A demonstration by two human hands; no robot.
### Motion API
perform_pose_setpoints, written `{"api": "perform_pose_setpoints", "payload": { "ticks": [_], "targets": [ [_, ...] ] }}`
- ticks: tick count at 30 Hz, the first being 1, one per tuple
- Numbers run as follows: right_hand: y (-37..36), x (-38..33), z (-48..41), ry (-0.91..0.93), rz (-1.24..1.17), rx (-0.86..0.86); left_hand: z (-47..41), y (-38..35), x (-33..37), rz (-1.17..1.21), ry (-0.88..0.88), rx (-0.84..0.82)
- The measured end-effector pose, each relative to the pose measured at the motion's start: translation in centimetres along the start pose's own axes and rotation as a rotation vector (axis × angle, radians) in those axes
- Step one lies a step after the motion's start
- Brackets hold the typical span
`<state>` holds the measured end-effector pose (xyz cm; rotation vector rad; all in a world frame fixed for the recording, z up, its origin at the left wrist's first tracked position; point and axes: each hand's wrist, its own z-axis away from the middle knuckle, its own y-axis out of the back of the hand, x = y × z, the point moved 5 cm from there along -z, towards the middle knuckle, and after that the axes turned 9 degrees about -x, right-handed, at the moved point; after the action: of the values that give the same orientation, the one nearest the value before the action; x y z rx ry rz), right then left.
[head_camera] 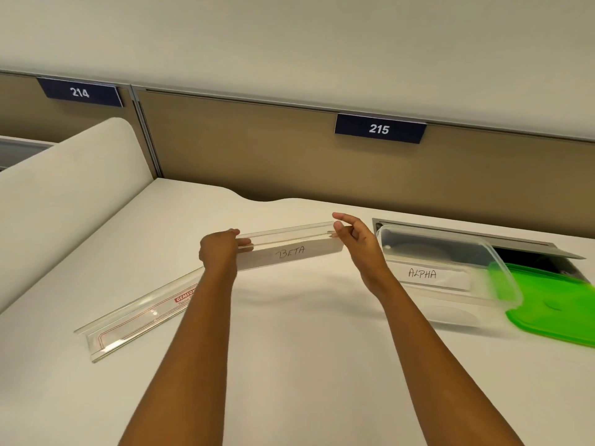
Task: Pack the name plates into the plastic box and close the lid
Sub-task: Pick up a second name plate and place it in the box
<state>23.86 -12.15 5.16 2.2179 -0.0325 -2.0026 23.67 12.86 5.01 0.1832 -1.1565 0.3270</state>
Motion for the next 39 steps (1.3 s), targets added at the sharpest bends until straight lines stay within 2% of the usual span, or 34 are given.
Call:
{"api": "perform_pose_setpoints", "payload": {
  "ticks": [5, 8, 15, 22, 28, 33, 39],
  "targets": [
    [3.2, -1.4, 1.6, 0.047, -0.079, 0.020, 1.6, -2.1, 1.5, 0.097, 0.141, -0.272],
    [5.1, -2.0, 2.4, 0.054, -0.148, 0.102, 2.9, -3.4, 1.9, 0.084, 0.087, -0.385],
    [8.5, -2.4, 4.0, 0.036, -0.196, 0.183, 5.2, -5.9, 1.3, -0.082, -0.117, -0.479],
    [12.2, -2.8, 6.0, 0.029, -0.196, 0.219, 7.4, -7.5, 1.4, -0.096, -0.260, -0.435],
    [15.8, -3.5, 7.4, 0.009, -0.048, 0.179, 9.2, -10.5, 2.1, -0.310, -0.445, -0.350],
    [19.5, -4.4, 8.4, -0.017, 0.180, 0.151, 10.6, -13.8, 2.3, -0.523, -0.525, -0.345],
    [23.0, -5.7, 8.9, -0.045, 0.530, 0.218, 11.7, -17.3, 2.3, -0.714, -0.610, -0.306]
  ]
}}
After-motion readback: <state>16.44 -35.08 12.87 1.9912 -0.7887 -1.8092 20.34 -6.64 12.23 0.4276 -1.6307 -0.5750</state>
